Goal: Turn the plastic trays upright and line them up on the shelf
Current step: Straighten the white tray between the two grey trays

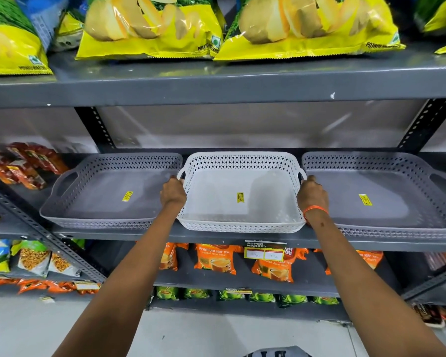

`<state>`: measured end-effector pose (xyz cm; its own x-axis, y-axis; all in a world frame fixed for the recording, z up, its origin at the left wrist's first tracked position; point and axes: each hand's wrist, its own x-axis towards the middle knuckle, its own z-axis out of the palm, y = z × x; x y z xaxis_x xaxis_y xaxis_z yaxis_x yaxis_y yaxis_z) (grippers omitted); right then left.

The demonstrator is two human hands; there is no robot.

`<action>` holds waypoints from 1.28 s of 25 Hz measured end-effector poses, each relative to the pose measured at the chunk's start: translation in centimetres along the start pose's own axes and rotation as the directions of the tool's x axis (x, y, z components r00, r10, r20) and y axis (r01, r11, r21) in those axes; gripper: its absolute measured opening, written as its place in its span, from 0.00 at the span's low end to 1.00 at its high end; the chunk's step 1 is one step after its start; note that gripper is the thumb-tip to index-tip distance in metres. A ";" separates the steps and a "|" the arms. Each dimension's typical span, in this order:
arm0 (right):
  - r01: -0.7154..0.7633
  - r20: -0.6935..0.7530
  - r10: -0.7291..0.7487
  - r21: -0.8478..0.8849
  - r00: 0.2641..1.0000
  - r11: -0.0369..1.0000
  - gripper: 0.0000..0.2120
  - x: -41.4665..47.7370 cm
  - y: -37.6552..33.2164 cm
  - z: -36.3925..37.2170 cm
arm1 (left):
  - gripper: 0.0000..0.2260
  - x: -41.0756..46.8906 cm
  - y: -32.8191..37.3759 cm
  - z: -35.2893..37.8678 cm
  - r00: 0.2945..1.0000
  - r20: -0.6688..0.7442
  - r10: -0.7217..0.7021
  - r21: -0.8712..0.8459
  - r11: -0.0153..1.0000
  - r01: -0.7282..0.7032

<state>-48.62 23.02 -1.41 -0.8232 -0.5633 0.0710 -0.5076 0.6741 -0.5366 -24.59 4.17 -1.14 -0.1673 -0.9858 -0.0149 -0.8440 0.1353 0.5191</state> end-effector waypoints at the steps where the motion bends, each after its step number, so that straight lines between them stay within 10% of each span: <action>1: -0.002 0.001 0.002 0.002 1.000 1.000 0.13 0.0 0.0 0.0 | 0.15 0.1 -0.1 0.1 1.000 -0.002 0.004 -0.002 1.000 -0.004; 32: 0.004 0.068 -0.002 -0.029 0.998 1.000 0.16 0.0 0.3 -0.2 | 0.19 -1.5 0.4 -1.7 0.999 0.030 0.035 -0.044 0.998 -0.033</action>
<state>-48.86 23.29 -1.43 -0.8028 -0.5960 0.0151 -0.5183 0.6851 -0.5119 -23.84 5.53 0.51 -0.2116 -0.9771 -0.0224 -0.8147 0.1637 0.5563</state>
